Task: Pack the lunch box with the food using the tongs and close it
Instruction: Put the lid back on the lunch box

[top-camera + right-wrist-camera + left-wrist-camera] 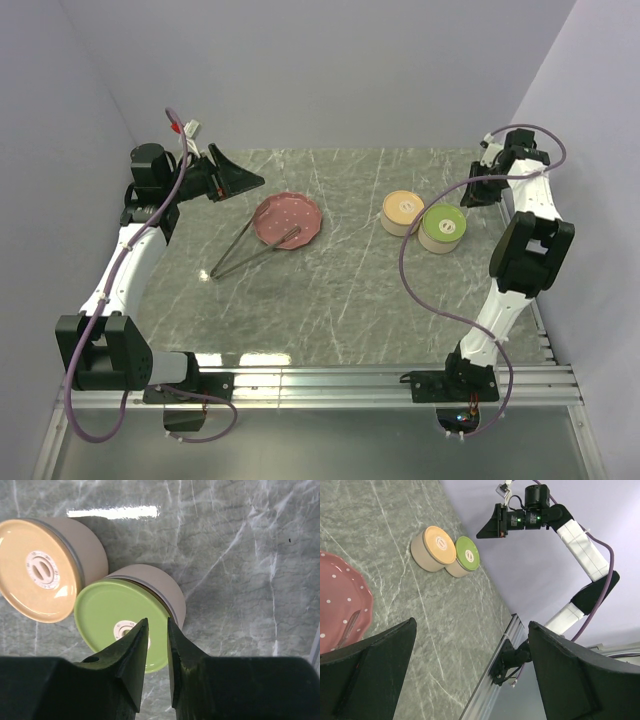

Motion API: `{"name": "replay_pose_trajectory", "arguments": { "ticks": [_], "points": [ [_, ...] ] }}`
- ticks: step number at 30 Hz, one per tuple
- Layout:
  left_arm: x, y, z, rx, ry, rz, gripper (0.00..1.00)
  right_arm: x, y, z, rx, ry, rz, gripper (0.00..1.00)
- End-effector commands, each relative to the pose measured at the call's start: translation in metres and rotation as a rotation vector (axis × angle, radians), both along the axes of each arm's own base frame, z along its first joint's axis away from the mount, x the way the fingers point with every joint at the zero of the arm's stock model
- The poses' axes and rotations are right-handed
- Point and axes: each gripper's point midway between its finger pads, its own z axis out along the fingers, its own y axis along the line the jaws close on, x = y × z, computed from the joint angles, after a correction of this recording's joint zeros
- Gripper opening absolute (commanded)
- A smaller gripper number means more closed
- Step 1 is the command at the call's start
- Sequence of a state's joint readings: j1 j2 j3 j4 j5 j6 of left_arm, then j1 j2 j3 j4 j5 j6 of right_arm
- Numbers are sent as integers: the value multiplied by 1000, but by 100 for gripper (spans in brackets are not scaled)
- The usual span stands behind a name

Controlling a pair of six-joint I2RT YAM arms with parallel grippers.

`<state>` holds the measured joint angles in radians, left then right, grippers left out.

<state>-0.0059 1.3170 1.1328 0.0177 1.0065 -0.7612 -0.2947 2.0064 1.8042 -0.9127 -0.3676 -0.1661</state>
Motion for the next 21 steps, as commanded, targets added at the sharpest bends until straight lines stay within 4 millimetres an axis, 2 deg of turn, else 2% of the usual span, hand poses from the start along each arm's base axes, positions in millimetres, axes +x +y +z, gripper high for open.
{"name": "replay_pose_trajectory", "arguments": {
  "ticks": [1, 6, 15, 18, 21],
  "points": [
    [-5, -1, 10, 2, -50, -24, 100, -1, -1, -15, -29, 24, 19, 29],
    [-6, -1, 11, -1, -54, -26, 99, -8, 1, -37, -34, 64, 27, 26],
    [-4, -1, 7, -3, -42, -24, 99, -21, 2, -63, -88, 116, 52, 16],
    [-4, -1, 6, -2, -40, -26, 99, -24, 1, -67, -114, 128, 65, 15],
    [-4, -1, 5, -1, -39, -26, 99, -25, 3, -61, -122, 114, 80, 18]
  ]
}}
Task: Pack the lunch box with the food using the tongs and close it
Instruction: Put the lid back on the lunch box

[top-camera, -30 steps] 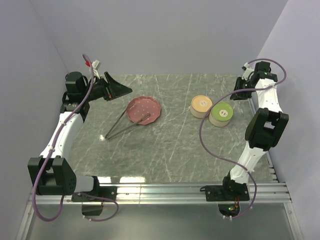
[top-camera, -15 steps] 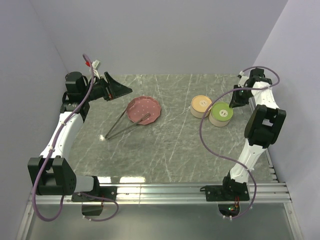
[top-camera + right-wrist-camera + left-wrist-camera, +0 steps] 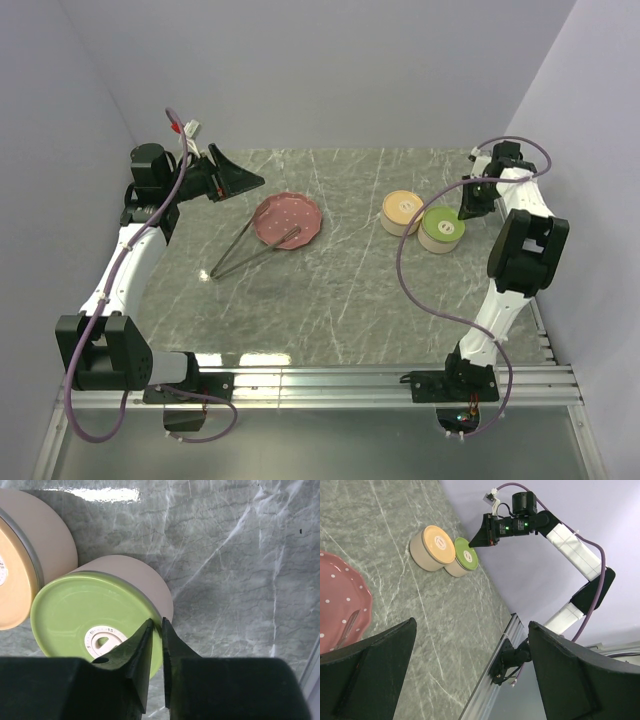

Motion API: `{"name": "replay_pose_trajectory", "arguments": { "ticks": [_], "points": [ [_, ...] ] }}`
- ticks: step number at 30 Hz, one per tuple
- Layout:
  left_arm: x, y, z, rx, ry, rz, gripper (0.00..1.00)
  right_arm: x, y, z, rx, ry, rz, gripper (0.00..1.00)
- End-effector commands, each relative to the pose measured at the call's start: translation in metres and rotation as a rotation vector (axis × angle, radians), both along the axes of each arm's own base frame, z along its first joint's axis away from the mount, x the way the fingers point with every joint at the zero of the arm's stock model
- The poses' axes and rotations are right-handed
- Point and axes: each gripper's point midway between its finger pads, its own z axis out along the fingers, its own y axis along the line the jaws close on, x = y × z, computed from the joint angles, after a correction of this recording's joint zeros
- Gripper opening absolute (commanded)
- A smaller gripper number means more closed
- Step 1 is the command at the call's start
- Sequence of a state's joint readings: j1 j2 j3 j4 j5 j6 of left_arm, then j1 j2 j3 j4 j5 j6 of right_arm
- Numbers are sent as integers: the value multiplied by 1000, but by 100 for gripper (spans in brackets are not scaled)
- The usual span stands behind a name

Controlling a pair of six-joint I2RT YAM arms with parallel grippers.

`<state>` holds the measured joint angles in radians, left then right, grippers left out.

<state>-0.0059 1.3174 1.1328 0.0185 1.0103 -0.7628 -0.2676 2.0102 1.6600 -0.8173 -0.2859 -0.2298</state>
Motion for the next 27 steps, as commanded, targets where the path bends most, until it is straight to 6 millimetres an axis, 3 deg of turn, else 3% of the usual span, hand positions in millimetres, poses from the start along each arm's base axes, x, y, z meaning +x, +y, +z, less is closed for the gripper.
{"name": "replay_pose_trajectory", "arguments": {
  "ticks": [1, 7, 12, 15, 22, 27],
  "points": [
    [-3, -1, 5, 1, -39, -26, 99, -12, 4, -13, -36, 46, 35, 20],
    [-3, -1, 6, 1, -45, -32, 99, -3, 10, 34, -40, -45, 67, 28],
    [-4, -1, 8, 9, -54, -32, 99, 6, 24, 78, -6, -142, 102, 28],
    [-3, 0, 10, 24, -73, -26, 99, 3, 37, 87, 14, -140, 136, 27],
    [-5, 1, 10, 38, -73, -31, 99, -1, 54, 72, -24, -99, 177, 28],
    [-4, 1, 6, 52, -77, -33, 99, -14, 61, 32, -47, 21, 213, 34]
  ]
}}
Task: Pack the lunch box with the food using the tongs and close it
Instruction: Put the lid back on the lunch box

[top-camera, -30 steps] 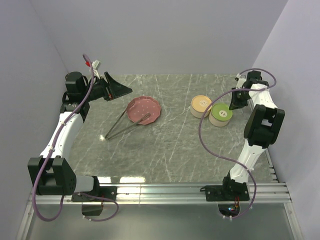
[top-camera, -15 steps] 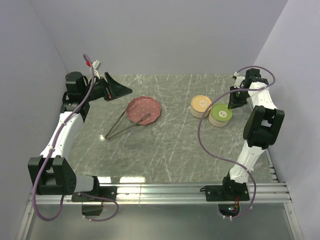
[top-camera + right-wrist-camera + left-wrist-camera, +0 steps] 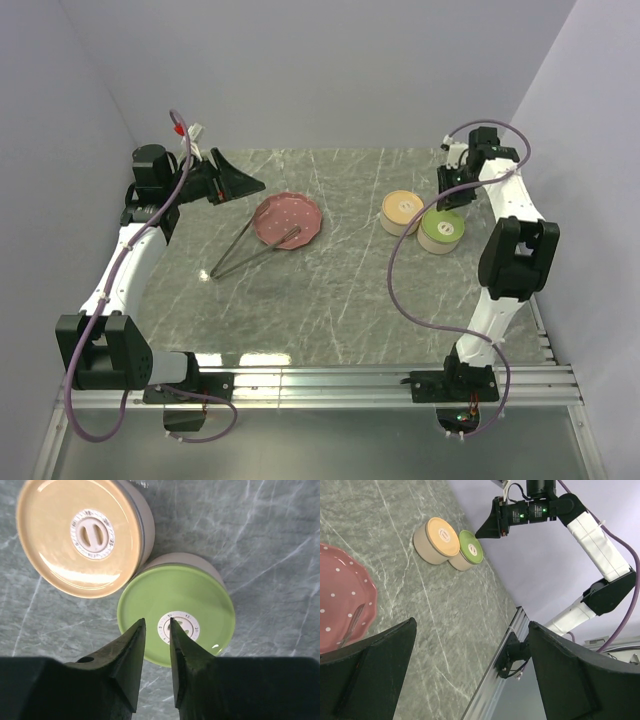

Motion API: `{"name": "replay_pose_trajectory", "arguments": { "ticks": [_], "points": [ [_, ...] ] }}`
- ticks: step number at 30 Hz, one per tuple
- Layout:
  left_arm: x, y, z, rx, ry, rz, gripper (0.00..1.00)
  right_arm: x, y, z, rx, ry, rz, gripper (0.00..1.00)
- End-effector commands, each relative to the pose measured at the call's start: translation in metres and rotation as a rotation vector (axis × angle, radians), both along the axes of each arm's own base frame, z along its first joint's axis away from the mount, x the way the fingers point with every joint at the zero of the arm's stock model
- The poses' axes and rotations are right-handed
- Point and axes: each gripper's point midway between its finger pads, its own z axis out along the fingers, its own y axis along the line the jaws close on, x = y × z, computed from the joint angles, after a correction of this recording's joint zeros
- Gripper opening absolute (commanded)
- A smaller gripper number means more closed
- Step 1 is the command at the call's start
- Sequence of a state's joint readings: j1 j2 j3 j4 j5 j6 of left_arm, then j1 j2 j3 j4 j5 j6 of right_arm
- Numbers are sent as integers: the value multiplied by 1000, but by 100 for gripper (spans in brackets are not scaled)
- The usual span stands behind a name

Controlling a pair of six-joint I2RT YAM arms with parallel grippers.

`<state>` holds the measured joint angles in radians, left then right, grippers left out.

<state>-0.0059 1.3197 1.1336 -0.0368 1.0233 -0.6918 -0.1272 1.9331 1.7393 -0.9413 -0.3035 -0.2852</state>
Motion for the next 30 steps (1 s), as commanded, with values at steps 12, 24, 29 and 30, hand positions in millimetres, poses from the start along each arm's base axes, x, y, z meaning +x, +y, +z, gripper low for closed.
{"name": "replay_pose_trajectory", "arguments": {
  "ticks": [12, 24, 29, 30],
  "points": [
    [-2, 3, 7, 63, -85, -17, 99, -55, -23, -105, -219, 241, 35, 48],
    [-5, 4, 7, 78, -98, -8, 99, -41, -41, -121, -261, 234, -40, 48],
    [-8, 5, 9, 85, -113, -2, 99, -25, -46, -113, -254, 199, -65, 48],
    [-8, 5, 9, 85, -113, 0, 99, -23, -47, -110, -253, 191, -71, 48]
  ]
}}
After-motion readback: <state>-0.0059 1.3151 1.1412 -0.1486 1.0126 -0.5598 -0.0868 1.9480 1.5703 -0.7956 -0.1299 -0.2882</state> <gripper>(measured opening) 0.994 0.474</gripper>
